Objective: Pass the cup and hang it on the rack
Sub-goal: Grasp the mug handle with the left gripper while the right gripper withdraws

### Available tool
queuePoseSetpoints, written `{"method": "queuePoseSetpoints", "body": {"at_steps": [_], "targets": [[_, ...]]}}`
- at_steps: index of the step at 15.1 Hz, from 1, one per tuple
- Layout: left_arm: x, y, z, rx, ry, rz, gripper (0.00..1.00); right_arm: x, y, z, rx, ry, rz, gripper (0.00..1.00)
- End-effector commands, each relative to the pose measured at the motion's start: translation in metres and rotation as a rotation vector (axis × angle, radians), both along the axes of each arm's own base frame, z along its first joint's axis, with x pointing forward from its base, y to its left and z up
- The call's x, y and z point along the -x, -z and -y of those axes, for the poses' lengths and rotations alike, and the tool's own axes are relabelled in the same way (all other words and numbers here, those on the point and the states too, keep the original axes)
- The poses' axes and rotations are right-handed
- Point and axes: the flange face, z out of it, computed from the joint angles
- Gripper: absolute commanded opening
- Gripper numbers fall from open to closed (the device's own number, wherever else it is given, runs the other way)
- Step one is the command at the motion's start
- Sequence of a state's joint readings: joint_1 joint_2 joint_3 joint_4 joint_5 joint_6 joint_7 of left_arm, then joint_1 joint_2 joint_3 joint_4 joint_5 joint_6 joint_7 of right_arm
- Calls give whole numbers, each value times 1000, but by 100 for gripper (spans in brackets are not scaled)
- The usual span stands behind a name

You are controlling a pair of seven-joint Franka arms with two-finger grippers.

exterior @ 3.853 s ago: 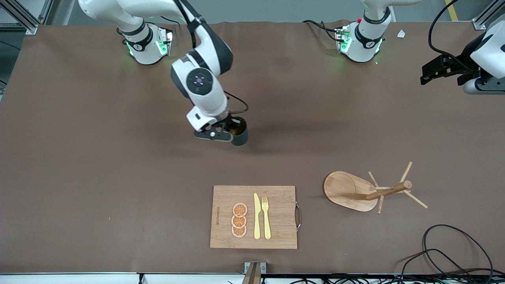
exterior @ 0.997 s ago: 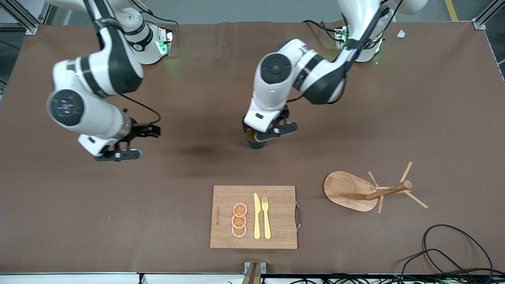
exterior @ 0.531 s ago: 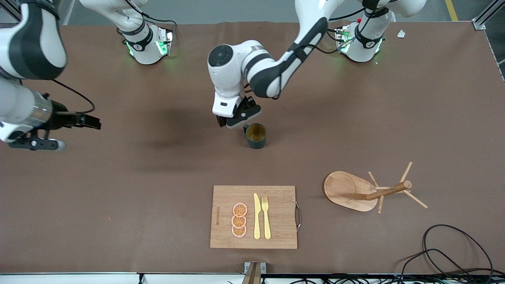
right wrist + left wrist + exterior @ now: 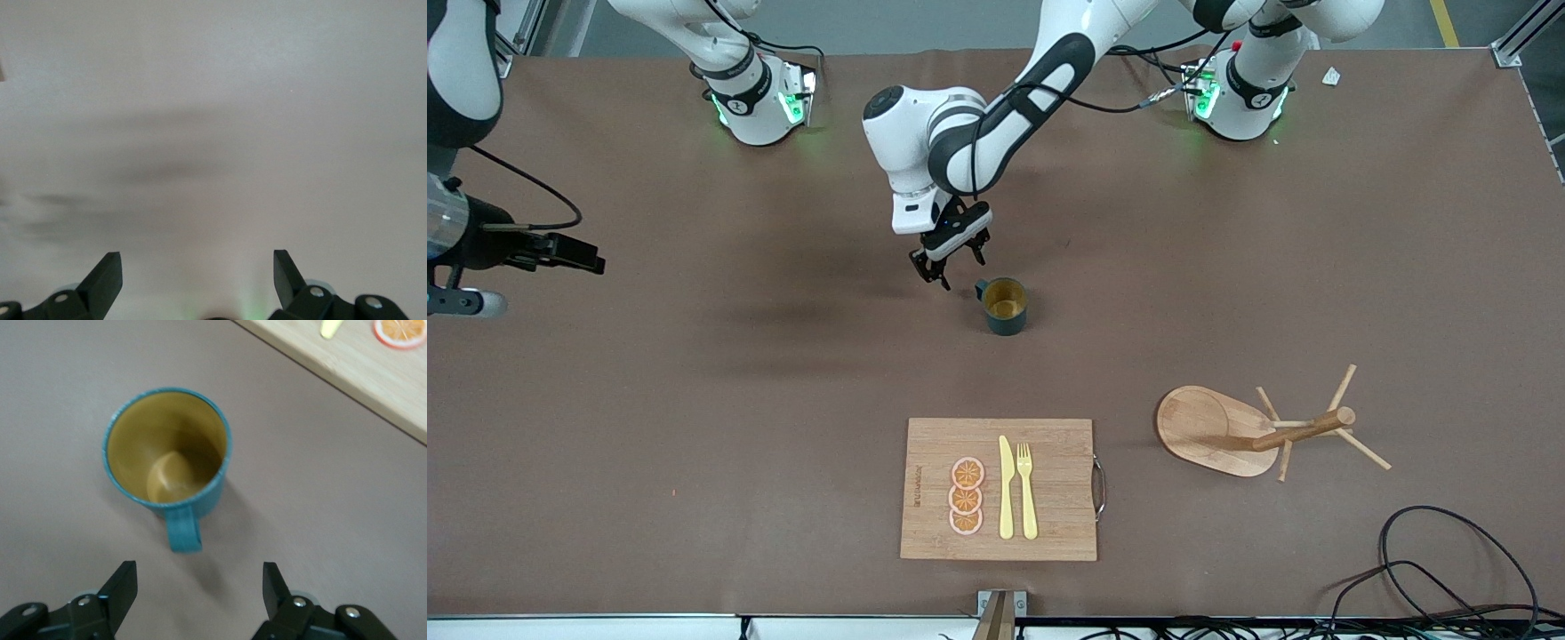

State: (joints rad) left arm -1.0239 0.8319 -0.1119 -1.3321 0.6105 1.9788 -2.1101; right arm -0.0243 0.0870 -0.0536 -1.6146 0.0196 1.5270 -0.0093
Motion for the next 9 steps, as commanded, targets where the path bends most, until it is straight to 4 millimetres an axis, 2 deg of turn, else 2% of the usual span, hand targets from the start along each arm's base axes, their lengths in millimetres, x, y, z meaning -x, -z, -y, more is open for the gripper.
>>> {"method": "queuePoseSetpoints", "body": {"at_steps": [1,6,9], "targets": [[-6,8,-5,-65,-26,48,74,-18,-10,4,10,-12,-9,100],[-11,19,-11,-93,-32,55,64,-21,-12,-2,9,-12,-2,100],[-13,20,-13,-97,-35,57,57,-14,-13,-8,0,-34,-37,100]]}}
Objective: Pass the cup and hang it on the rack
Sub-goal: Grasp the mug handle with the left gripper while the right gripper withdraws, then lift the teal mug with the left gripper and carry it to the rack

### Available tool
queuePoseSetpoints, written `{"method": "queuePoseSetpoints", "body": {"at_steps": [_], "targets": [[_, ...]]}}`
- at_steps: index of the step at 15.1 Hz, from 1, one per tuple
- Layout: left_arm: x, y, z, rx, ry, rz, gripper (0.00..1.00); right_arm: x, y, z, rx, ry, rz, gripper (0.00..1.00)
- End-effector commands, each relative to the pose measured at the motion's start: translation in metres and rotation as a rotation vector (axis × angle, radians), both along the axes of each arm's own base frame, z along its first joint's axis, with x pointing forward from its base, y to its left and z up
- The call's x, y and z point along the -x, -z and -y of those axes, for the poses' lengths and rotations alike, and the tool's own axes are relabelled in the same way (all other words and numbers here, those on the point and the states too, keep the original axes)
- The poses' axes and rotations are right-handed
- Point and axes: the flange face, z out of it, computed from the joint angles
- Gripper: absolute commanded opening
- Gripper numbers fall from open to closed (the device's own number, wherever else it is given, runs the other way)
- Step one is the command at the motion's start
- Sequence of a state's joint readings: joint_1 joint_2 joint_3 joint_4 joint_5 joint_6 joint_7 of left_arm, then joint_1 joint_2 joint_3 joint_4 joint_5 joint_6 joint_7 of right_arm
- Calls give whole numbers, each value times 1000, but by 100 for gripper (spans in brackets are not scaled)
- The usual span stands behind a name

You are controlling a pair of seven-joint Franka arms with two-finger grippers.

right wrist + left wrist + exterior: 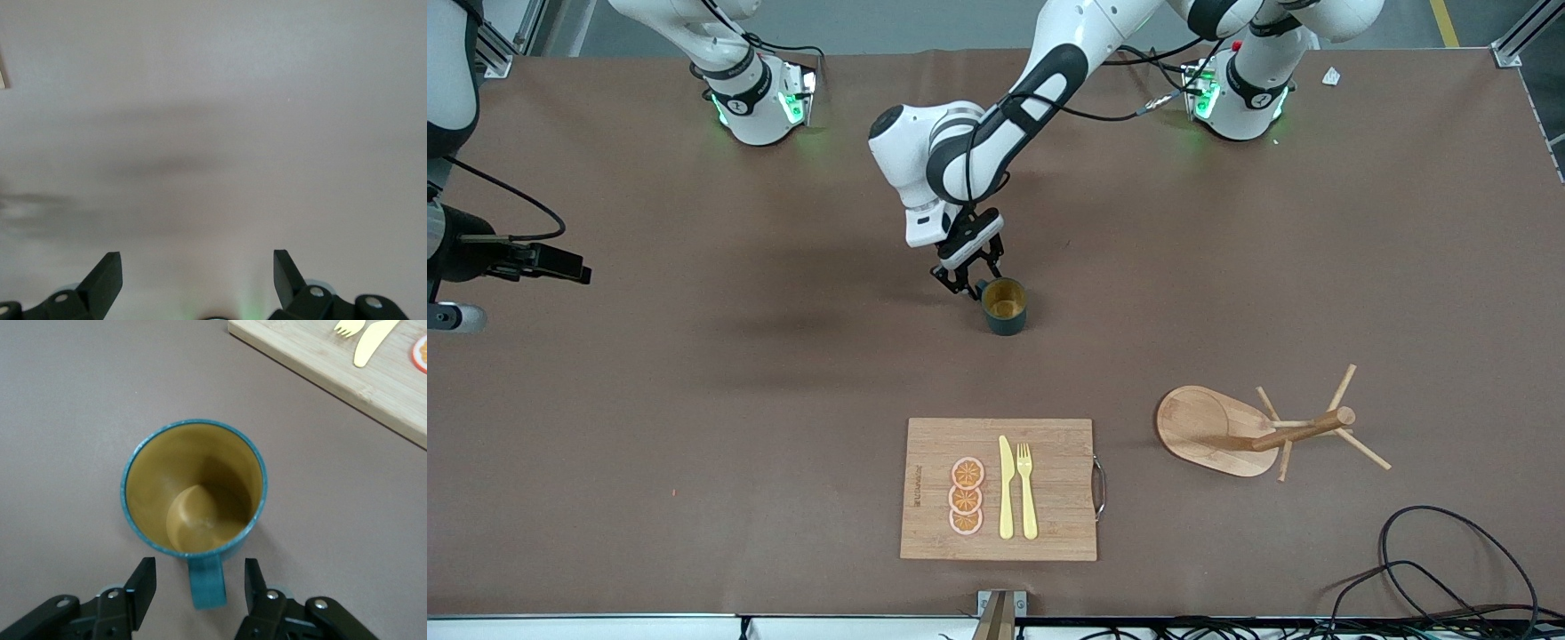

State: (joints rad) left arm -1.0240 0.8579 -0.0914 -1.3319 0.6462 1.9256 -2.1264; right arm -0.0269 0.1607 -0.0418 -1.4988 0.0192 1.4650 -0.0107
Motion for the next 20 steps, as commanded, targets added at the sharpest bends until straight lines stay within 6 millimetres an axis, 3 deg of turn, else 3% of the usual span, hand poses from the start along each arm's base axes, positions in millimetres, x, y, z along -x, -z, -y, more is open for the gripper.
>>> {"method": "queuePoseSetpoints", "body": {"at_steps": [1,3,7,9,12,15,18,20], "targets": [[-1,2,2,-17,-4,27,55,4,-8,-6,1,-26,-13,100],[-2,1,3,-12,-4,28,43,7,-16,-8,-3,-17,3,100],[-3,-17,6,13,-8,26,3,19,-32,-11,3,37,15,100],[-11,-33,4,28,-11,33,0,29,-40,-13,3,34,21,100],[-53,-92,-18,103,-61,7,0,52,-54,-20,4,22,52,100],[-101,-182,-60,225,-74,-83,0,70,-64,-26,9,10,66,100],[-152,-254,-123,361,-64,-180,0,80,-72,-25,9,11,80,100],[-187,-287,-174,443,-30,-233,0,82,-76,-23,8,13,89,100]]}}
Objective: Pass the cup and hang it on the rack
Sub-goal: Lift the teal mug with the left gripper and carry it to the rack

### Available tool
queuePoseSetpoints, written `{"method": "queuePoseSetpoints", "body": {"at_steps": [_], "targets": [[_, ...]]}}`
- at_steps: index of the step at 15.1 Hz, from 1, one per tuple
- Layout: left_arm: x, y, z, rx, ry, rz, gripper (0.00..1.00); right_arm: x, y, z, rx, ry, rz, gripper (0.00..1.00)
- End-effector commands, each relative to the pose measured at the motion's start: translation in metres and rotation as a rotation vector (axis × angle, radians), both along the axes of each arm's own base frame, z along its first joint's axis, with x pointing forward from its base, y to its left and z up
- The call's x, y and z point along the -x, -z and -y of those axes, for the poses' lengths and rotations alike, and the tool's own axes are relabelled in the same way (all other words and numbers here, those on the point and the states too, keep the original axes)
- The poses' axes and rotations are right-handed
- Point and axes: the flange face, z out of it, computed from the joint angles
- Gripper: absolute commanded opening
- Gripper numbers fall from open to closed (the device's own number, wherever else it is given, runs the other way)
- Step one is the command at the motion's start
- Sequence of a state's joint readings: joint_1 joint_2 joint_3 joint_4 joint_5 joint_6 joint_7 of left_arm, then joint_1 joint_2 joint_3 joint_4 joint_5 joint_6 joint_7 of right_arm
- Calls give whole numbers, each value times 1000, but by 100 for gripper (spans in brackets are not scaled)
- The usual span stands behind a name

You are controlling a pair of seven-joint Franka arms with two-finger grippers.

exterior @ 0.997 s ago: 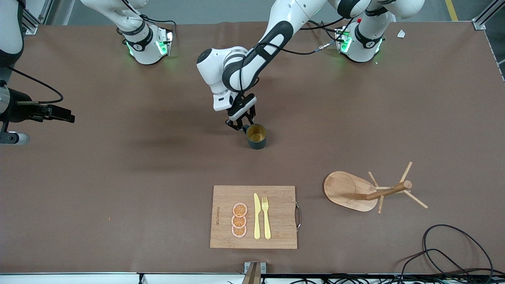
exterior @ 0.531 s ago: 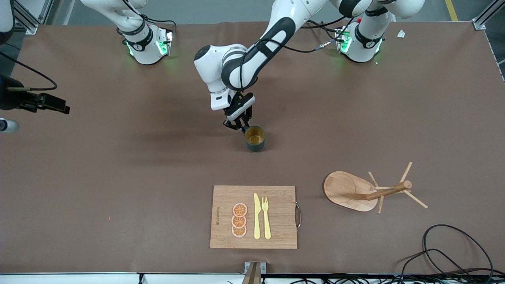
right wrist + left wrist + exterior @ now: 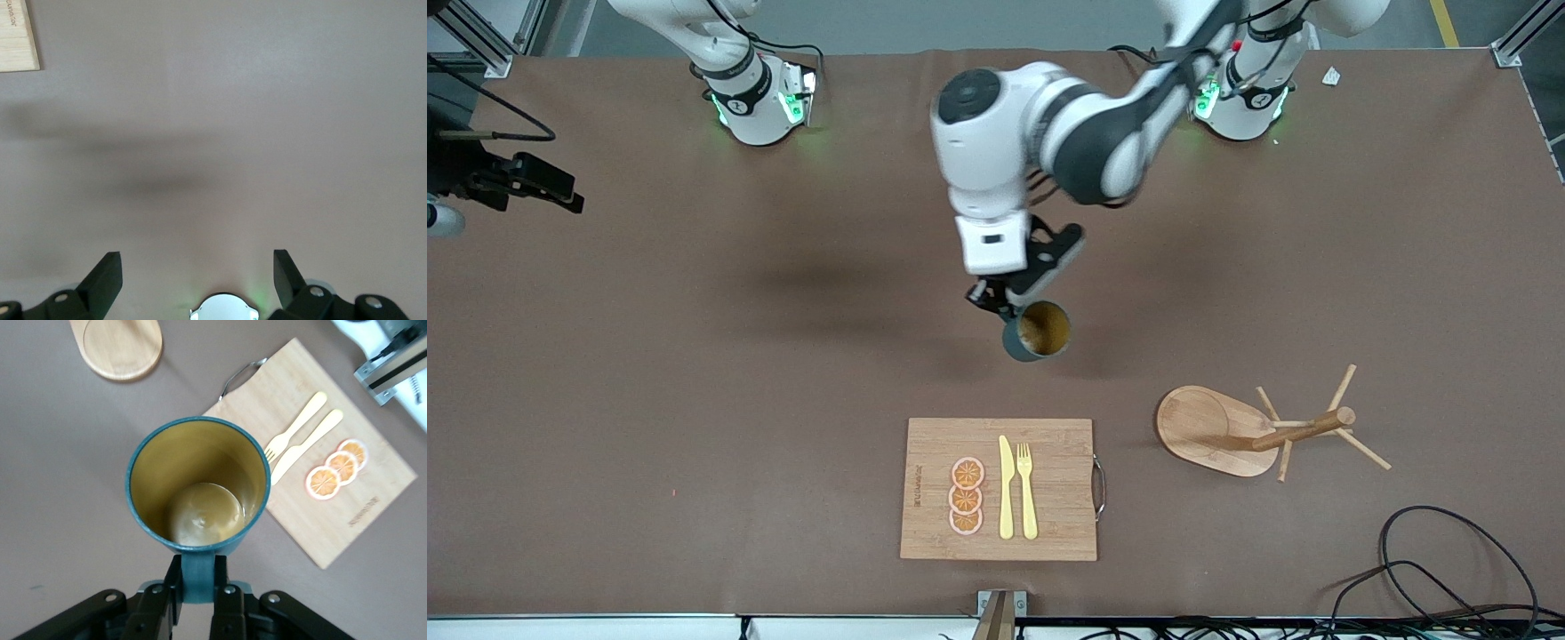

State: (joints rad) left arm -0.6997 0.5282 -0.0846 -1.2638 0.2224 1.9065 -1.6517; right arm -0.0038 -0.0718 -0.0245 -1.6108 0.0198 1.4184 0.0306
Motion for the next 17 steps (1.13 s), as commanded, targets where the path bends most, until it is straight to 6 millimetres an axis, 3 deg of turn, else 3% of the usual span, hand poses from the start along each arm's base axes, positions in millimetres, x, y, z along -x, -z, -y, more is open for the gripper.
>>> {"method": "queuePoseSetpoints", "body": {"at_steps": [1,4,11,14,17], "targets": [[-36,-32,-66,111,34,-77,0,11,-5,2,10,15,22,100],[-78,-47,-137,273,-42,-144,0,19,-19,9,10,23,49,100],[-149,-44,-292,635,-226,-234,0,29,-30,9,9,23,51,100],[-164,-34,-339,800,-309,-285,0,28,-27,8,10,21,46,100],[-168,-18,-366,882,-257,-339,0,27,-27,9,9,20,47,100]]}}
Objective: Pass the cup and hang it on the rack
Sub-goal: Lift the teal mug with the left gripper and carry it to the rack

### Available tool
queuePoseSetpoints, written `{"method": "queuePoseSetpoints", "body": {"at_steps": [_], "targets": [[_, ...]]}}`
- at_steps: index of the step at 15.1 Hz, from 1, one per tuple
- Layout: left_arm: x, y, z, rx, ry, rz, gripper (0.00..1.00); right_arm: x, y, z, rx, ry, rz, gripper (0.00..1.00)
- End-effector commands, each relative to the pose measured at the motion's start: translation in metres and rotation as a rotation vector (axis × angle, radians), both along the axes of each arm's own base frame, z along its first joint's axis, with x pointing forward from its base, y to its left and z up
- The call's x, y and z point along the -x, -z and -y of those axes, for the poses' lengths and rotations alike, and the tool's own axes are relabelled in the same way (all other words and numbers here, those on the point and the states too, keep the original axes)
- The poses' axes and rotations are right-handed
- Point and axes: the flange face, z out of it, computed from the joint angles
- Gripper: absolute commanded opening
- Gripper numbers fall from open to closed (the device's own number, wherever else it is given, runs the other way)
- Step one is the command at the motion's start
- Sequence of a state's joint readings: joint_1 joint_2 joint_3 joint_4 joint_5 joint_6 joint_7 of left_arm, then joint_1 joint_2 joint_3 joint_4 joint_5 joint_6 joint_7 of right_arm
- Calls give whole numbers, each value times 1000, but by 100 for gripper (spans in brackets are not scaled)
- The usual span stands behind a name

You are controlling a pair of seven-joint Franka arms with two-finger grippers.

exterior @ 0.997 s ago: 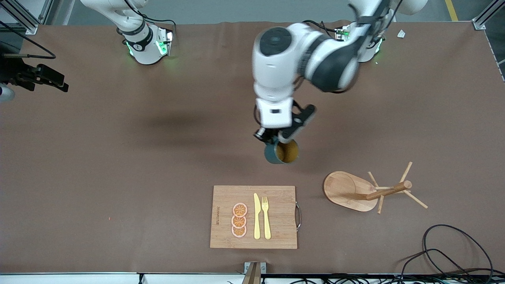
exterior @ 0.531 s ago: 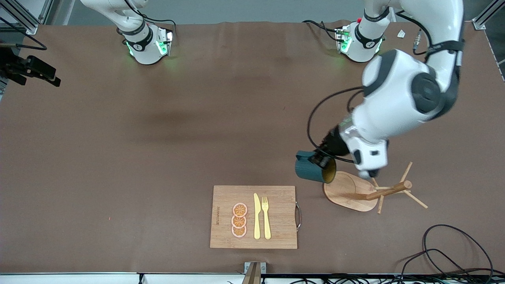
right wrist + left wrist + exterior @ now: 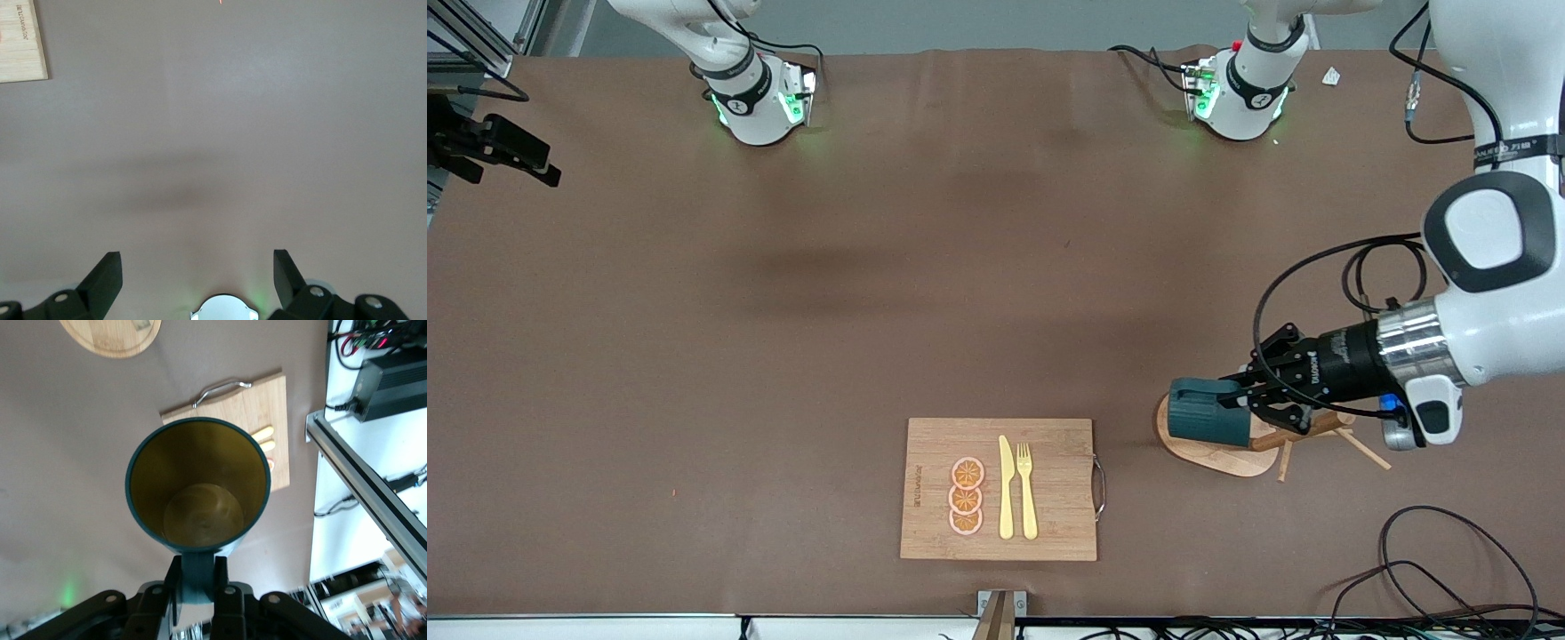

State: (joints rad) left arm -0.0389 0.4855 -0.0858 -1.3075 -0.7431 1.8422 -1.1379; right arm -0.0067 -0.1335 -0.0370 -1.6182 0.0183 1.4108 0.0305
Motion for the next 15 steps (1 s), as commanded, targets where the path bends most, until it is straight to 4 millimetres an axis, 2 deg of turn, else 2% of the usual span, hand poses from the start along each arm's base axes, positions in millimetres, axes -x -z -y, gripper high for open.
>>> {"method": "queuePoseSetpoints", "body": {"at_steps": [1,6,8,11,15], "targets": [[-2,15,-13,81,54,-7,0,7,0,1,9,3,0,100],[-9,43,-53,184,42,-59,0,7,-4,7,24,-1,5,100],[-14,53,-77,274,12,-59,0,8,-7,7,21,-12,7,100],[-15,74,-97,314,2,-87,0,9,-11,7,21,-12,4,100],[-17,85,-107,328,-14,-98,0,9,-12,6,19,-9,7,100]]}}
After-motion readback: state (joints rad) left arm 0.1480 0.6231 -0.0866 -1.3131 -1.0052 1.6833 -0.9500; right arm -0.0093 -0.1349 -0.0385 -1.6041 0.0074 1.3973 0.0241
